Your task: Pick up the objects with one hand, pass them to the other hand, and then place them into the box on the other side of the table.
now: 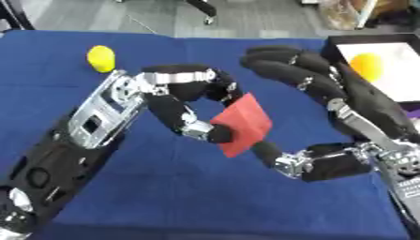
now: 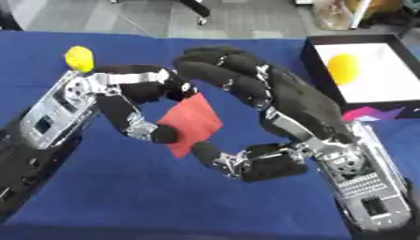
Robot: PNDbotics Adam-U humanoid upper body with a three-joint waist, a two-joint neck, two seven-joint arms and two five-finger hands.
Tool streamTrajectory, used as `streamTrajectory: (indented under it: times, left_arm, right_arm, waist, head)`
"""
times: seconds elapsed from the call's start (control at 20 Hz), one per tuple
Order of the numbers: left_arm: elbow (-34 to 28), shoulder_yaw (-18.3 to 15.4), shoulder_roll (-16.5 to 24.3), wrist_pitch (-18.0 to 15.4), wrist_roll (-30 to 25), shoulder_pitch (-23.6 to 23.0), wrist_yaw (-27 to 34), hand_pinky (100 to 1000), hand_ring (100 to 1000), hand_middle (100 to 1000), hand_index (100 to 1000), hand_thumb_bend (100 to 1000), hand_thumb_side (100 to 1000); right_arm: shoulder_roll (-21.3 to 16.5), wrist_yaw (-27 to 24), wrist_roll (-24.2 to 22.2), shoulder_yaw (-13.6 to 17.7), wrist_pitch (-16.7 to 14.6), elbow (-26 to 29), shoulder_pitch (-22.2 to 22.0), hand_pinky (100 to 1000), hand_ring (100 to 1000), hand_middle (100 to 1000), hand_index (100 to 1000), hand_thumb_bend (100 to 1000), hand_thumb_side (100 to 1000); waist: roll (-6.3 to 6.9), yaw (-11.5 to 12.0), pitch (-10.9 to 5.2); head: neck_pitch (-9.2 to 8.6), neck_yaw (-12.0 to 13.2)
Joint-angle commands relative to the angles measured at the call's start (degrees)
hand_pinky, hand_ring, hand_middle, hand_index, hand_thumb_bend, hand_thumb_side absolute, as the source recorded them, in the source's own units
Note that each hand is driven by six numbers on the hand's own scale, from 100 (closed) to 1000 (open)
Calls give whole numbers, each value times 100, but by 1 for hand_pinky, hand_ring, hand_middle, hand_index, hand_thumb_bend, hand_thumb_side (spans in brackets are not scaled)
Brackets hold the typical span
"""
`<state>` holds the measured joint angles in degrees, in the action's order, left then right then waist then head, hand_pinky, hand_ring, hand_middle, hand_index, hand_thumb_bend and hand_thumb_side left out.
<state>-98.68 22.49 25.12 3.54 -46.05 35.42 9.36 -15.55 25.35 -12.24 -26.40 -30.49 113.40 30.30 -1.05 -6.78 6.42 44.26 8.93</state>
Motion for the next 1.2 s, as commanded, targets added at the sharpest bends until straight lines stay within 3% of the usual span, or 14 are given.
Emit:
streamTrajectory:
  times: [0.05, 0.55, 0.85, 0.9, 1.2]
  left_arm:
    - [-142, -20, 154, -43, -126, 147, -21, 794, 582, 522, 675, 445, 434]
    - [-178, 17, 108, -43, -299, 327, -45, 794, 586, 526, 682, 437, 434]
    - [-111, -1, 136, -58, -323, 409, 7, 795, 586, 527, 683, 394, 442]
    - [-79, -10, 157, -63, -327, 424, 3, 795, 585, 526, 682, 428, 426]
    - [70, -56, 236, -127, -354, 515, 19, 795, 584, 526, 683, 425, 420]
  right_arm:
    - [-100, -99, -156, 18, -1, 119, 89, 949, 939, 894, 986, 221, 150]
    - [-137, -332, -576, -25, 30, 119, 100, 926, 905, 855, 965, 166, 100]
    - [-188, -493, -767, -29, 28, 119, 86, 923, 902, 858, 974, 172, 115]
    - [-192, -514, -793, -26, 22, 119, 90, 923, 903, 860, 976, 174, 122]
    - [-236, -608, -952, -27, -11, 119, 131, 927, 909, 871, 986, 184, 134]
  waist:
    - [2, 1, -86]
    - [5, 0, -89]
    - [7, -16, -93]
    - [9, -20, -93]
    - [12, -42, -94]
  head:
    - [-14, -16]
    - [-14, -16]
    - [-14, -10]
    - [-14, -6]
    - [-14, 10]
